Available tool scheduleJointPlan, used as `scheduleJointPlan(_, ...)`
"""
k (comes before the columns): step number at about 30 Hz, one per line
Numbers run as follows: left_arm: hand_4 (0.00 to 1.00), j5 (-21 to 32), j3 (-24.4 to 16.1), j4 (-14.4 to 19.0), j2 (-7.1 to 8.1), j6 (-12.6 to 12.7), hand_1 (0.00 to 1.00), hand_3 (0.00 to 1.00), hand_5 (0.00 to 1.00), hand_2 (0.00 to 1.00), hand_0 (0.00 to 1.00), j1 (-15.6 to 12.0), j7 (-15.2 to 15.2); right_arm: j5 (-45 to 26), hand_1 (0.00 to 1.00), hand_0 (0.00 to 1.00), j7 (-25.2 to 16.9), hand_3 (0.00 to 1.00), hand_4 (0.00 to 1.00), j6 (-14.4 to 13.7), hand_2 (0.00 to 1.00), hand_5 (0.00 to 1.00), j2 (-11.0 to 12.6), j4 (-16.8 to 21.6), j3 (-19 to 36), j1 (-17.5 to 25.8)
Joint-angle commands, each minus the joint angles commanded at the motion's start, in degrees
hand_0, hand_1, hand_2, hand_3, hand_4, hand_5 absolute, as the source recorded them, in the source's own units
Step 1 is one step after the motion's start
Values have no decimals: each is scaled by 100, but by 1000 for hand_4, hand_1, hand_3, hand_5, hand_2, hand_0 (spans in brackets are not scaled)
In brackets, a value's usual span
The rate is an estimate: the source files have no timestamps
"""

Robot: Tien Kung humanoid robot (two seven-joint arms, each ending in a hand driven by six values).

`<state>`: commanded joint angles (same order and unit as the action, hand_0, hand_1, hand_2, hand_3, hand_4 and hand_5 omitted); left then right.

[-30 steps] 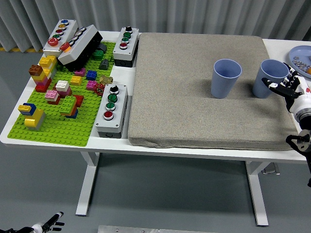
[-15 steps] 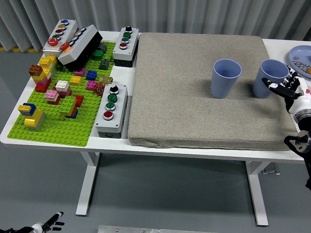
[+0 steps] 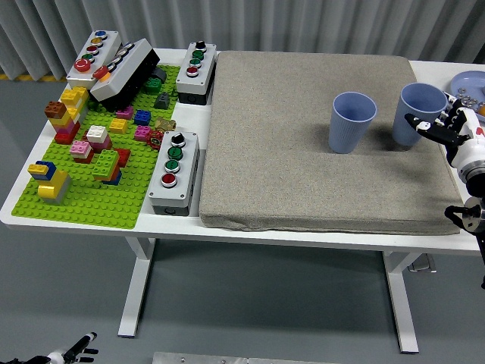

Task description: Pick cup pour cup place

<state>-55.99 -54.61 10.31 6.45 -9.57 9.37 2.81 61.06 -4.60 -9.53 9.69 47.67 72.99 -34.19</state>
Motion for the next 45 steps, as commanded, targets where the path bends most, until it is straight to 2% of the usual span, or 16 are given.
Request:
scheduleJointPlan(7, 638, -11, -39, 0, 9, 2, 827, 780, 981, 872, 841, -32, 11, 1463, 682, 807, 507, 682, 740, -359, 582, 124, 59, 860, -170, 46)
scheduleJointPlan(11, 638, 5, -26, 0, 9, 1, 828, 780, 982, 872, 841, -44, 16, 2349, 686, 810, 758, 686, 740, -515, 583, 125, 42, 1162, -266, 16)
scheduleJointPlan(18, 637, 34, -1, 0, 16, -2, 827, 780, 982, 872, 841, -42, 16, 3893, 688, 813, 1291, 692, 743, -581, 583, 134, 49, 1325, -269, -28)
scheduleJointPlan(25, 638, 53, 25, 0, 26, -2, 827, 780, 982, 871, 842, -52, 15, 5408, 689, 815, 1569, 692, 747, -602, 581, 142, 36, 1364, -336, -15)
scheduleJointPlan(31, 638, 41, 8, 0, 31, -2, 828, 780, 982, 872, 842, -81, 23, 5558, 690, 815, 1660, 693, 751, -579, 581, 144, -10, 1482, -491, 5)
scheduleJointPlan(41, 637, 23, -29, 0, 29, -2, 827, 780, 982, 870, 842, -93, 27, 5163, 690, 816, 1536, 695, 751, -616, 583, 148, -92, 1343, -462, -41)
scheduleJointPlan(45, 637, -1, -56, 0, 31, -4, 827, 780, 982, 870, 842, -94, 27, 5207, 690, 816, 1561, 695, 751, -609, 583, 148, -85, 1401, -475, -36)
